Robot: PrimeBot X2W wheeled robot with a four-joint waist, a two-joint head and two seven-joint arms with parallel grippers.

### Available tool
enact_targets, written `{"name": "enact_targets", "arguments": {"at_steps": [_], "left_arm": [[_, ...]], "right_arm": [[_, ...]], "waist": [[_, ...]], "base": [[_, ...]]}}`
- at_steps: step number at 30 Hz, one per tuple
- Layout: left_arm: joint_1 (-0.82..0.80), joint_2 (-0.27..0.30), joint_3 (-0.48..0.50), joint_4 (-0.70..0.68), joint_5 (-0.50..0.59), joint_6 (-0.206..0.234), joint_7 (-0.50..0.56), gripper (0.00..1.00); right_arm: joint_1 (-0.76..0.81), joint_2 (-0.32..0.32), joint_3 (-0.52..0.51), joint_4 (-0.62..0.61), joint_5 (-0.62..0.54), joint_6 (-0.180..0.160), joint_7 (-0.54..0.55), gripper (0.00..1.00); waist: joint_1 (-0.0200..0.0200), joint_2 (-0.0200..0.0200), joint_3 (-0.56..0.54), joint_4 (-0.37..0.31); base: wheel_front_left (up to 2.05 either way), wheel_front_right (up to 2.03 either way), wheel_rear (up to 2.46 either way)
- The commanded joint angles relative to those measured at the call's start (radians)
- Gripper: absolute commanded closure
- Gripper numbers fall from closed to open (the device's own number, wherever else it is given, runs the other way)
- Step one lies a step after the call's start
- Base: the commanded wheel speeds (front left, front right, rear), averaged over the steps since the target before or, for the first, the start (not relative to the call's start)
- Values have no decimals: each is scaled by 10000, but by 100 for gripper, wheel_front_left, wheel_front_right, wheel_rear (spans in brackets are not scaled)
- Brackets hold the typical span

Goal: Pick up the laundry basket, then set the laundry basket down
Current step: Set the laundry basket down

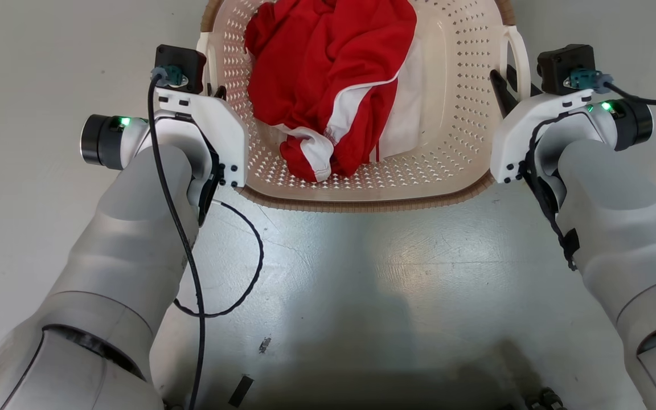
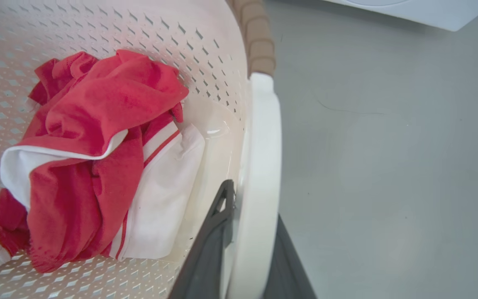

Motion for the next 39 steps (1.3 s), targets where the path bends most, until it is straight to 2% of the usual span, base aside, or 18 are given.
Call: {"name": "enact_targets", "arguments": {"at_steps": [1, 2, 3, 4, 5, 25, 34, 39], "left_arm": [[-130, 485, 57, -1, -47, 88, -29, 100], [-143, 494, 72, 0, -75, 94, -16, 100], [-163, 501, 92, 1, -101, 125, -32, 66], [-176, 504, 115, 1, -130, 168, -50, 8], [-184, 503, 117, 2, -142, 194, -50, 0], [66, 607, 201, 9, -475, 479, 97, 0], [563, 592, 498, 10, -839, 483, -956, 0], [901, 589, 589, 9, -970, 288, -1392, 0]], "right_arm": [[278, 76, 31, -90, -226, 71, -141, 100], [283, 71, -68, -90, -242, 71, -164, 66], [283, 52, -152, -90, -293, 71, -178, 11], [288, 31, -258, -90, -342, 71, -187, 0], [298, 34, -350, -90, -395, 71, -192, 0], [473, 228, -1705, -90, -1645, 71, -754, 0], [838, 348, -2195, -302, -2044, 71, -1008, 0], [1352, 254, -2496, -1030, -2235, 71, -1024, 0]], "waist": [[0, 0, 4, -16], [0, 0, 10, -27], [0, 0, 17, -39], [0, 0, 22, -47], [0, 0, 25, -51], [0, 0, -496, -132], [0, 0, -1531, -170], [0, 0, -2356, -129]], "base": [[0, 0, 0], [0, 0, 0], [0, 0, 0], [0, 0, 0], [0, 0, 0], [0, 0, 0], [0, 0, 0], [0, 0, 0]]}}
